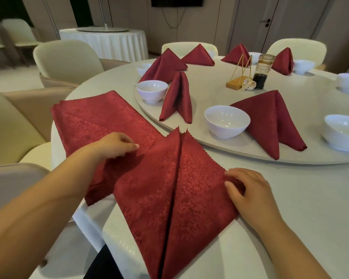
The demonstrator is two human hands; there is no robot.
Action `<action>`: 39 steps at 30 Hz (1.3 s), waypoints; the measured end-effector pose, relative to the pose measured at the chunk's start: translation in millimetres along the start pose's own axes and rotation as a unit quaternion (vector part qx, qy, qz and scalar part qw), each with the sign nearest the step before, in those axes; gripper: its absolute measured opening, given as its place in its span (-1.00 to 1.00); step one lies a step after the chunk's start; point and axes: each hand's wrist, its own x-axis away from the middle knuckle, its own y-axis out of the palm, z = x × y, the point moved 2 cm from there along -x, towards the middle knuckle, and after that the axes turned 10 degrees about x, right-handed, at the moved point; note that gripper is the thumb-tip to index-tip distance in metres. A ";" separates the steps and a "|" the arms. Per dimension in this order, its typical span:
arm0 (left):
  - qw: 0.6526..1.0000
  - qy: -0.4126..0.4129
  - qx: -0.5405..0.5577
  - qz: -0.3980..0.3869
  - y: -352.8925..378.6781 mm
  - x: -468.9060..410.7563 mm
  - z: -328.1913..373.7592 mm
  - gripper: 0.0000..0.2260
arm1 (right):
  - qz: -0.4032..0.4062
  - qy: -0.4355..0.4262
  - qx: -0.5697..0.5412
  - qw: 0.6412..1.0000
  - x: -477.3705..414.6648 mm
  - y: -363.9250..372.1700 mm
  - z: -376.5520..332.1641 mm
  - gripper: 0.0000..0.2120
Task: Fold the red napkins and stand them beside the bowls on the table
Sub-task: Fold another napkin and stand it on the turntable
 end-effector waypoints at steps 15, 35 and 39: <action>0.989 0.044 -0.140 -0.020 7.9 23.4 -12.3 -0.69 | -0.073 0.093 0.164 0.979 2.3 -2.0 -8.9 -0.66; 0.902 0.313 -0.171 0.243 13.2 119.7 -45.6 -0.61 | -0.144 -0.087 0.095 0.981 -15.0 32.8 -114.2 -0.78; 0.903 0.303 -0.223 0.208 57.4 133.5 -56.7 -0.57 | -0.194 -0.095 0.089 0.972 -11.2 38.4 -129.3 -0.65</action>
